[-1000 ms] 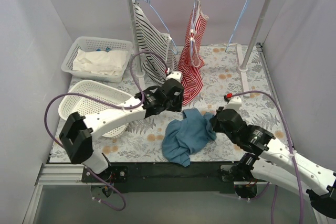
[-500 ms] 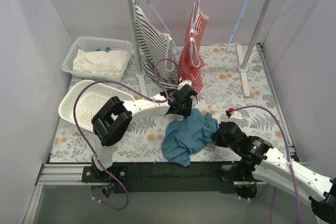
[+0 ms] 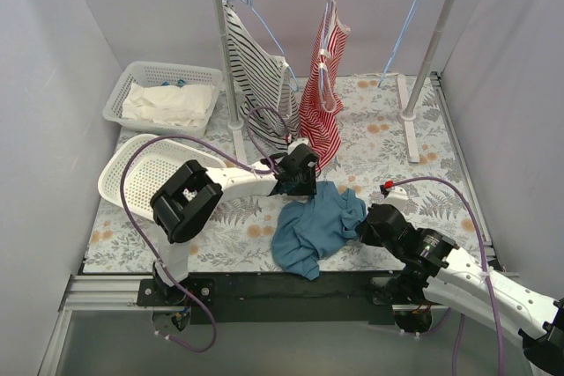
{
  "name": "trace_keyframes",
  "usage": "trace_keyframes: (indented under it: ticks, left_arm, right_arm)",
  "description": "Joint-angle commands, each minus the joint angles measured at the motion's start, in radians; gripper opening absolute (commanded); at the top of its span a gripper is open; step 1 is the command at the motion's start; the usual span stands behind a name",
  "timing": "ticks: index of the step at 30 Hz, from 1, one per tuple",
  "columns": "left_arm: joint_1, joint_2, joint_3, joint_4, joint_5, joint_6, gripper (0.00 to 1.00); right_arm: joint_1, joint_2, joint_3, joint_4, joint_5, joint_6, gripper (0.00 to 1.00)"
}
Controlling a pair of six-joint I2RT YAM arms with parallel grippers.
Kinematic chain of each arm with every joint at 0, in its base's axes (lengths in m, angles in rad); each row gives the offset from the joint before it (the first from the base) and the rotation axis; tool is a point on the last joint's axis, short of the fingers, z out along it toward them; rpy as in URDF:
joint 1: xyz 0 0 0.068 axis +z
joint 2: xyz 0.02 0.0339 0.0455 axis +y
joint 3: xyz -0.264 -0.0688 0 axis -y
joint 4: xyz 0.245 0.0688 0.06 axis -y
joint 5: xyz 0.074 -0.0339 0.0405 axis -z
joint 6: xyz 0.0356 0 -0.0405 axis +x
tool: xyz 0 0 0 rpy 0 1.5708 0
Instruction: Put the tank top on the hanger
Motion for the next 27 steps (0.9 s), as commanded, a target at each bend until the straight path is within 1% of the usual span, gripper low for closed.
trace_keyframes:
  ticks: [1, 5, 7, 11, 16, 19, 21, 25, 27]
  left_arm:
    - [0.006, -0.111, -0.054, 0.103, -0.006, -0.055, 0.36]
    - [0.009, -0.148, -0.077, 0.132, -0.016, -0.064, 0.34]
    - [0.009, -0.146, -0.080, 0.139, -0.009, -0.066, 0.38]
    - [0.010, -0.119, -0.071, 0.159, 0.014, -0.067, 0.42]
    - [0.010, -0.066, -0.039, 0.133, 0.004, -0.072, 0.42]
    - [0.010, -0.040, -0.035, 0.126, 0.001, -0.075, 0.47]
    - [0.010, -0.023, -0.025, 0.128, 0.009, -0.073, 0.47]
    - [0.010, -0.006, -0.028, 0.188, 0.033, -0.076, 0.47]
    - [0.010, -0.008, -0.031, 0.223, 0.043, -0.076, 0.43]
  right_arm:
    - [-0.004, -0.014, 0.021, 0.004, 0.038, 0.001, 0.01]
    - [-0.004, -0.014, 0.019, 0.000, 0.036, 0.004, 0.01]
    - [-0.004, -0.017, 0.018, -0.002, 0.039, 0.004, 0.01]
    - [-0.003, -0.021, 0.012, 0.000, 0.044, 0.009, 0.01]
    - [-0.004, -0.017, 0.013, -0.003, 0.047, 0.010, 0.01]
    - [-0.004, -0.023, 0.016, -0.005, 0.052, 0.009, 0.01]
    - [-0.004, -0.025, 0.016, -0.006, 0.058, 0.010, 0.01]
    - [-0.004, -0.023, 0.019, -0.008, 0.065, 0.010, 0.01]
    - [-0.004, -0.017, 0.021, -0.006, 0.070, 0.009, 0.01]
